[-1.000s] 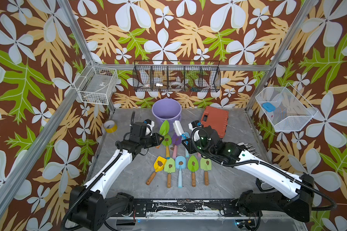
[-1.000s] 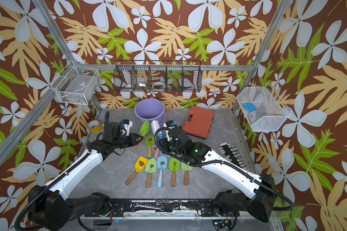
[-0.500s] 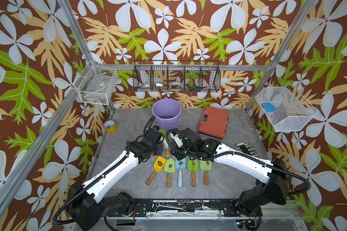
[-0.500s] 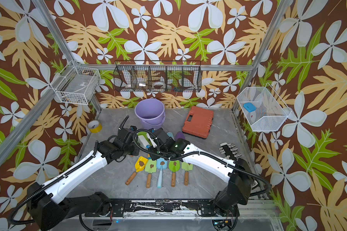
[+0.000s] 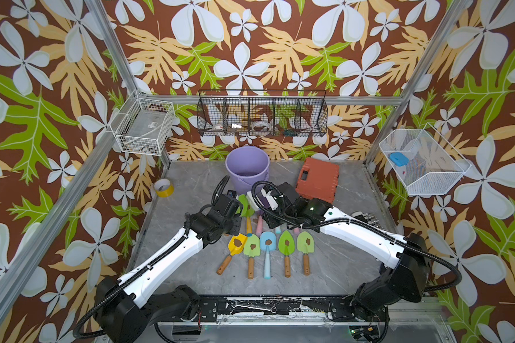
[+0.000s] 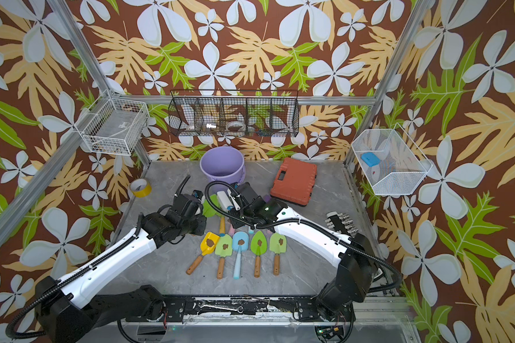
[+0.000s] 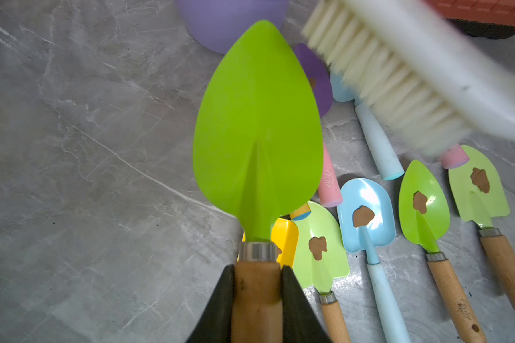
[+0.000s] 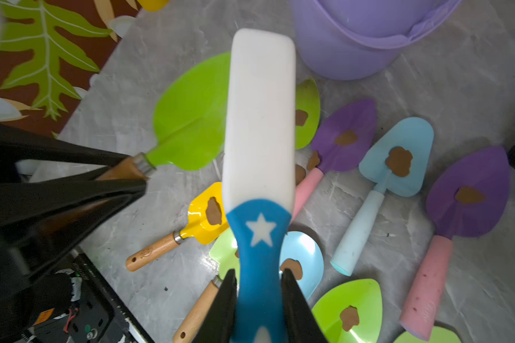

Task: Brush the soil off the hand trowel and place it into the bucket
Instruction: Brush off the soil from the hand trowel, then place the hand trowel in the bucket.

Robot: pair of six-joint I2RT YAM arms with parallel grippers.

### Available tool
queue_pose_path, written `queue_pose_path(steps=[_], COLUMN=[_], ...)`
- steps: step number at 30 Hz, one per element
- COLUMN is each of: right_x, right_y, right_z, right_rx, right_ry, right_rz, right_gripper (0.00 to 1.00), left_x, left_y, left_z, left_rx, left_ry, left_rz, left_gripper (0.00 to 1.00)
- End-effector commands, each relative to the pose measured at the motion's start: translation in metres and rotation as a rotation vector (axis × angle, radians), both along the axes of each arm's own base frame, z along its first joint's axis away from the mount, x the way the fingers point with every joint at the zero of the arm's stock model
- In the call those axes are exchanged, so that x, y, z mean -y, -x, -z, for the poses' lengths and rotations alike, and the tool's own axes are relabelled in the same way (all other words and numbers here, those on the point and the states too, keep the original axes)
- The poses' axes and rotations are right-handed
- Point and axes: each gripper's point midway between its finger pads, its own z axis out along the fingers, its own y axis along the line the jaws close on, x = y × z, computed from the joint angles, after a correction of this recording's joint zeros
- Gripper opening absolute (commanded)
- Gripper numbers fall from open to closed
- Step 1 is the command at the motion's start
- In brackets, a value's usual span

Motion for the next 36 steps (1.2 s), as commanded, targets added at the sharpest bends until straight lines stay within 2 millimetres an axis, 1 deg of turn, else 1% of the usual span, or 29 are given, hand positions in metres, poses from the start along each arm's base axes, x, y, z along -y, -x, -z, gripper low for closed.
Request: queue_pose_path(steps=[1, 4, 7, 10, 12, 14, 16, 19, 22, 23, 26, 30, 33, 36], right_x=[-0.018, -0.031, -0.034, -0.028, -0.017, -0.004, 0.010, 0.034, 0.055, 0.060, 0.069, 0.073, 0.075, 0.075], right_y=[0.015, 0.028, 0.028, 0.015, 0.001, -0.013, -0.024, -0.036, -0.042, -0.043, -0.044, -0.043, -0.041, -0.040], right_z=[-0.014, -0.003, 0.018, 0.030, 0.031, 0.026, 0.015, -0.006, -0.021, -0.023, -0.025, -0.026, -0.027, -0.027], right_rx=[0.024, -0.015, -0.044, -0.041, -0.037, -0.018, 0.004, 0.056, 0.094, 0.102, 0.115, 0.122, 0.124, 0.124], right_ry=[-0.042, -0.052, -0.022, 0.016, 0.012, -0.017, -0.052, -0.103, -0.152, -0.157, -0.149, -0.147, -0.151, -0.154], right_rz=[-0.072, -0.121, -0.121, -0.083, -0.038, 0.008, 0.052, 0.129, 0.192, 0.206, 0.226, 0.232, 0.234, 0.234], right_gripper=[0.00, 0.00, 0.00, 0.00, 0.00, 0.00, 0.00, 0.00, 0.00, 0.00, 0.00, 0.00, 0.00, 0.00], left_x=[0.005, 0.007, 0.008, 0.010, 0.011, 0.013, 0.013, 0.011, 0.010, 0.010, 0.016, 0.022, 0.028, 0.034], left_y=[-0.002, -0.002, -0.003, -0.004, -0.006, -0.010, -0.019, -0.038, -0.064, -0.074, -0.100, -0.135, -0.159, -0.182], left_z=[-0.002, -0.004, -0.006, -0.007, -0.009, -0.015, -0.023, -0.045, -0.076, -0.084, -0.101, -0.100, -0.098, -0.091], left_rx=[0.012, 0.013, 0.016, 0.020, 0.027, 0.041, 0.065, 0.115, 0.193, 0.211, 0.230, 0.209, 0.197, 0.175], left_ry=[0.012, 0.021, 0.027, 0.028, 0.032, 0.027, 0.032, 0.075, 0.101, 0.101, 0.101, 0.076, 0.092, 0.093], left_rz=[0.018, 0.026, 0.032, 0.036, 0.041, 0.045, 0.034, 0.000, -0.041, -0.058, -0.081, -0.111, -0.122, -0.138], left_gripper=[0.00, 0.00, 0.00, 0.00, 0.00, 0.00, 0.00, 0.00, 0.00, 0.00, 0.00, 0.00, 0.00, 0.00])
